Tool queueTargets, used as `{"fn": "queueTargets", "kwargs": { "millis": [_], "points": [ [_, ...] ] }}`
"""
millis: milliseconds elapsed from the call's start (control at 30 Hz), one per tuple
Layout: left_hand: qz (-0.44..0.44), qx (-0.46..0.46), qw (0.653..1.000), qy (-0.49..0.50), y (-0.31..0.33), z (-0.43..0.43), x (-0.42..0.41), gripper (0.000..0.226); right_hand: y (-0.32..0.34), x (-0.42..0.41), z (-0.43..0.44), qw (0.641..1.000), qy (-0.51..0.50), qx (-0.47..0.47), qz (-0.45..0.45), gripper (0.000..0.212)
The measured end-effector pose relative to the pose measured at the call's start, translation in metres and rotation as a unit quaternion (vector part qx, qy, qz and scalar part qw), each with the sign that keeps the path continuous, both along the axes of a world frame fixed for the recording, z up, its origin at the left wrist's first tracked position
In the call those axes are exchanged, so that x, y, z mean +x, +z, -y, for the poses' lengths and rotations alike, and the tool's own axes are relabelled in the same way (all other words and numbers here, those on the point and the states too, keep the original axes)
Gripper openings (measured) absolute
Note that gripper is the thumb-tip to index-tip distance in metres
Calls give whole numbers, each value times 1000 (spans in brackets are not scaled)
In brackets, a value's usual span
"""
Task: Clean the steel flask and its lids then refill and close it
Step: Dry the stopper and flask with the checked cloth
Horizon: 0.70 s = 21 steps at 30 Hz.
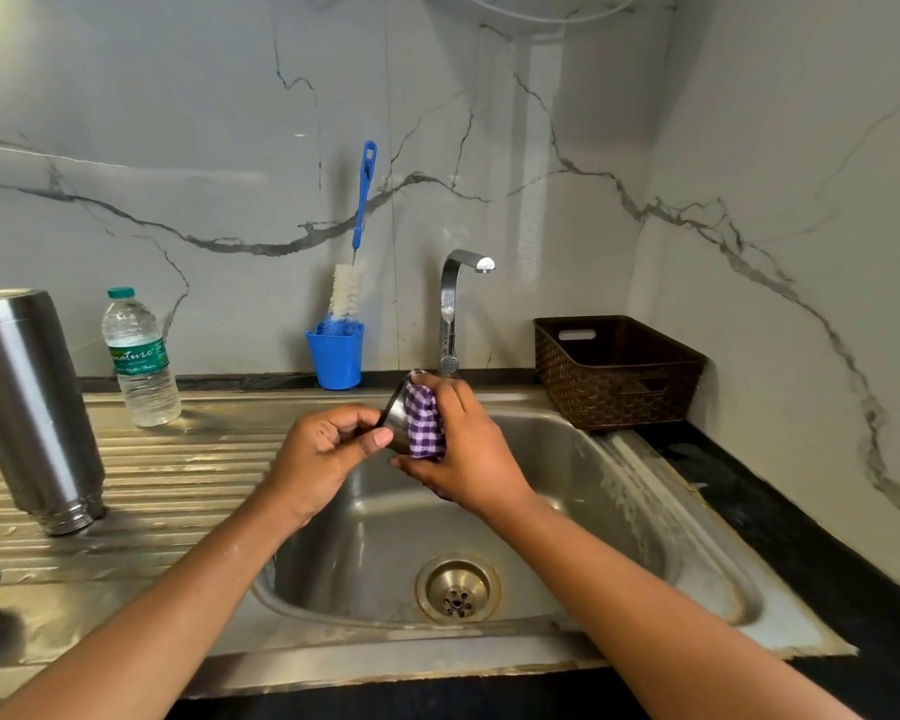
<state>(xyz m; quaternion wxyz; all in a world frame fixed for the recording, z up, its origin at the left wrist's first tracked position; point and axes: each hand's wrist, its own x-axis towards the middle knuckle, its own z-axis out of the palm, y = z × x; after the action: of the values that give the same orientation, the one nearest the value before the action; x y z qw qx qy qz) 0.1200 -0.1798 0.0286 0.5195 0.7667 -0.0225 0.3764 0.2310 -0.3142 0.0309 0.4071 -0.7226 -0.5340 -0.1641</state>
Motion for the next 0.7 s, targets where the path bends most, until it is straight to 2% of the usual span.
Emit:
{"fn": "queueTargets", "kwargs": {
  "millis": [33, 67, 100, 133, 167, 200, 267, 367, 567, 633, 700],
  "points": [
    [1, 5, 1000, 3, -1, -2, 0, 16, 1, 2, -1, 998, 27, -11, -62, 78],
    [2, 11, 1000, 4, -3, -3, 0, 16, 4, 3, 1, 978, 81, -25, -189, 72],
    [4, 17, 1000, 9, -4, -4, 1, 18, 6, 5, 3, 925, 156, -31, -344, 69],
    [3, 24, 1000, 11, -5, -3, 2, 20, 6, 9, 5, 852, 221, -24, -474, 69],
    [0, 30, 999, 16, -6, -2, 4, 20, 3, 15, 6, 793, 255, -19, -553, 71],
    [-3, 37, 999, 23, -6, 0, 5, 21, 1, 20, 6, 768, 265, -20, -583, 71],
    [1, 75, 995, 71, -8, 0, 6, 23, 1, 26, 10, 769, 249, -23, -589, 64],
    [30, 207, 966, 151, -10, -6, 3, 19, 6, 32, 15, 771, 212, -23, -600, 59],
    [38, 330, 936, 120, -4, 5, 2, 35, -1, 22, 0, 729, 249, -3, -637, 83],
    [38, 365, 922, 119, -4, 1, 1, 34, -1, 23, 0, 722, 256, -12, -643, 89],
    [44, 400, 909, 107, -5, -3, 3, 29, -1, 27, 7, 712, 269, -19, -648, 85]
  ]
}}
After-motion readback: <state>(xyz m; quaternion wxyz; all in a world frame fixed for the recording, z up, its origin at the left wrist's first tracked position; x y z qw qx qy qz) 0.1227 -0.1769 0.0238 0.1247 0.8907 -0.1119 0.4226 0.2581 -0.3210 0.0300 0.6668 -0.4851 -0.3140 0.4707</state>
